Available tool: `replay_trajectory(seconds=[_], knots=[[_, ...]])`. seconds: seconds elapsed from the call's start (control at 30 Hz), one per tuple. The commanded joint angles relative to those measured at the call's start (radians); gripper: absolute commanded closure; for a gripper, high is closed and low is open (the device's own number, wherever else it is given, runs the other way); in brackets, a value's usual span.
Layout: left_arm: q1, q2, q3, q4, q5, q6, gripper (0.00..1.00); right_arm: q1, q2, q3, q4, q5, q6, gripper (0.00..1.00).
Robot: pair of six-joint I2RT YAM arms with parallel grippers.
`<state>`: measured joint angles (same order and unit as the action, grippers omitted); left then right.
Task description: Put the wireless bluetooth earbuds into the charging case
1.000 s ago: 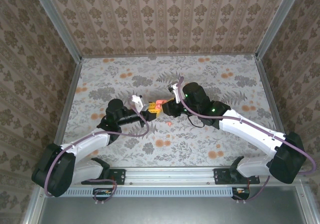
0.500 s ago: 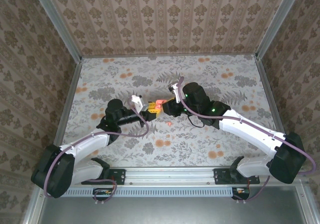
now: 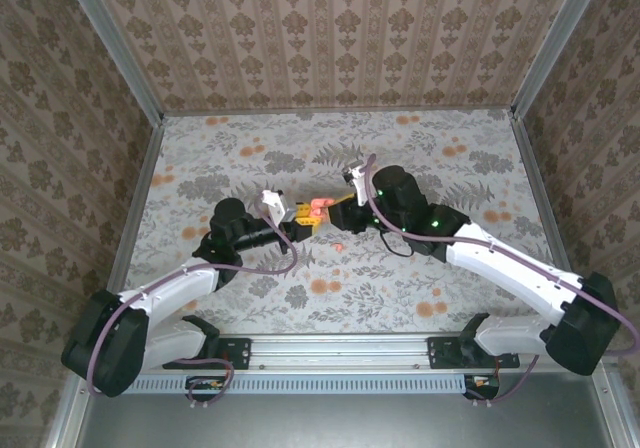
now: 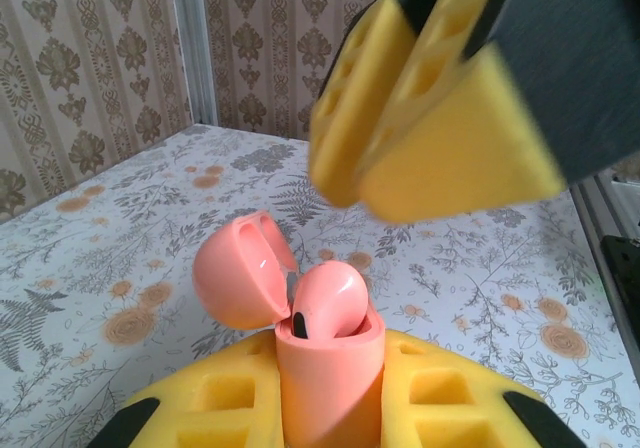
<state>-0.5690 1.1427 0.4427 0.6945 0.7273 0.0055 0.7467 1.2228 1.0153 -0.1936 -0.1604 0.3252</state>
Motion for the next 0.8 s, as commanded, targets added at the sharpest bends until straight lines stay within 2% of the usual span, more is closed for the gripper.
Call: replay_trajectory(seconds=[0.0,0.07,0.13,0.3,0.5,0.77], knots=[[-0.006,-0.031,-0.013,-0.001,-0.049,0.027,0.93,-0.006,-0.037,0.006,-0.101,0.028,0.033,0.66],[-0.006,-0.038,-0.023,-0.017,-0.078,0.028,0.93,-0.015,-0.011,0.037,-0.214,0.052,0.062,0.65],[-0.006,-0.048,-0.038,-0.033,-0.157,0.027,0.93,-0.024,0.028,0.066,-0.308,0.071,0.099,0.64],[-0.006,-0.093,-0.069,-0.11,-0.317,0.019,0.93,-0.038,0.149,0.122,-0.451,0.093,0.183,0.64],[-0.003,-0.183,-0.111,-0.216,-0.46,0.011,0.93,-0.038,0.341,0.184,-0.503,0.039,0.244,0.63],[0.004,-0.283,-0.153,-0.264,-0.499,0.004,0.92,-0.029,0.536,0.234,-0.493,-0.012,0.258,0.6]])
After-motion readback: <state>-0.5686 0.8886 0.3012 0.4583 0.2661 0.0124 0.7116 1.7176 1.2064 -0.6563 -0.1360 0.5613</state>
